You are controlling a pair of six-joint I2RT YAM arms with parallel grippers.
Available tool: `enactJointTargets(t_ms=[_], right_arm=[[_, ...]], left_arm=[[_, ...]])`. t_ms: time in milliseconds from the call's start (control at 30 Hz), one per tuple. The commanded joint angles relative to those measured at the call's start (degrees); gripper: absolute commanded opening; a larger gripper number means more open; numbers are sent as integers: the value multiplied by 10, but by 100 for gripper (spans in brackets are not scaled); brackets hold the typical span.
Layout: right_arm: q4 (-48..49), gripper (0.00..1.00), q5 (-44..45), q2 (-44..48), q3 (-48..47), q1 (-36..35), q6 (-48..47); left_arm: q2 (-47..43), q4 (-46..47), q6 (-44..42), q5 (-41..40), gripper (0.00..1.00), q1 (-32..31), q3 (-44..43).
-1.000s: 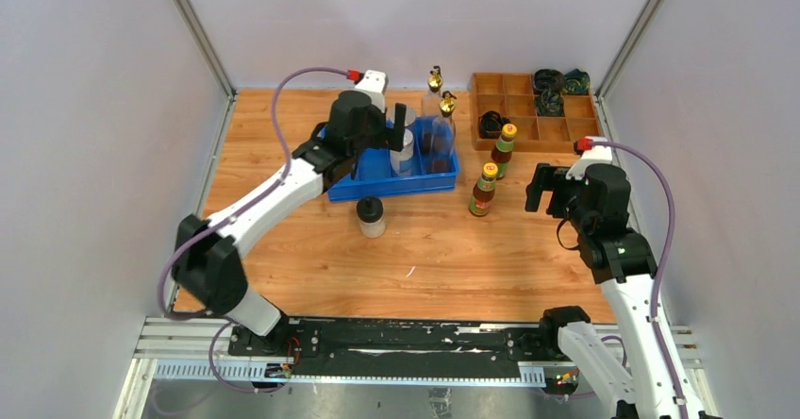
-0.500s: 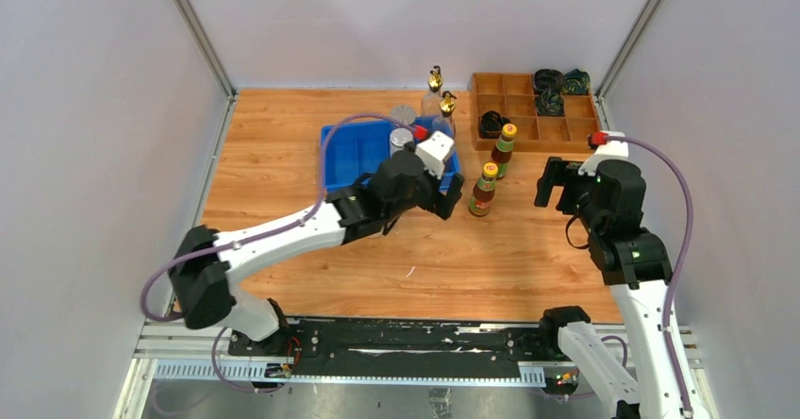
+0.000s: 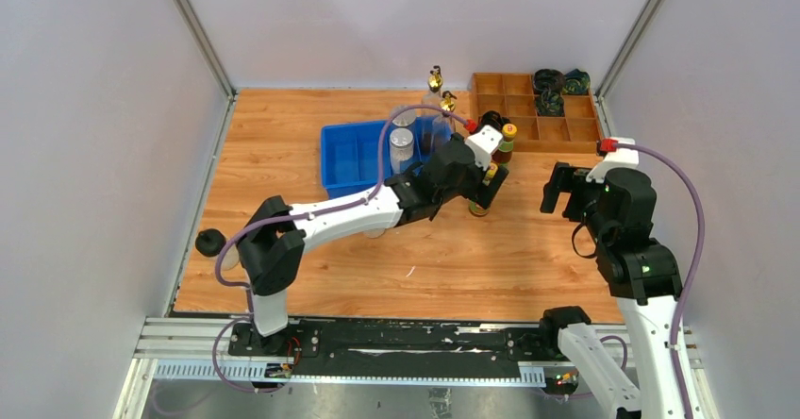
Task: Organize the condiment bottles
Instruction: Pick up the bottle from the center of the board.
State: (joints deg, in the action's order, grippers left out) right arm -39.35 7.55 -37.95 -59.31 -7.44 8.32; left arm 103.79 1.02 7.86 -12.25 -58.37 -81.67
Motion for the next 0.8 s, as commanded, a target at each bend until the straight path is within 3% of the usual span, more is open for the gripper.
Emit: enactJointTargets(t_ms=[0, 367, 433, 567, 767], right_arm=[[-20, 100, -2, 6, -3, 8, -9], [-17, 100, -14, 9, 11, 9, -10], [-17, 100, -19, 9, 13, 9, -9], [-18, 100, -27, 13, 18, 11, -13], [-16, 100, -31, 21, 29, 11, -12]], left_arm=[[45, 36, -10, 6, 93, -4, -49], [101, 65, 10, 10, 90, 7, -71], [106, 72, 18, -4, 84, 8, -67], [98, 111, 29, -7, 60, 11, -40], [99, 122, 34, 13, 52, 16, -34]])
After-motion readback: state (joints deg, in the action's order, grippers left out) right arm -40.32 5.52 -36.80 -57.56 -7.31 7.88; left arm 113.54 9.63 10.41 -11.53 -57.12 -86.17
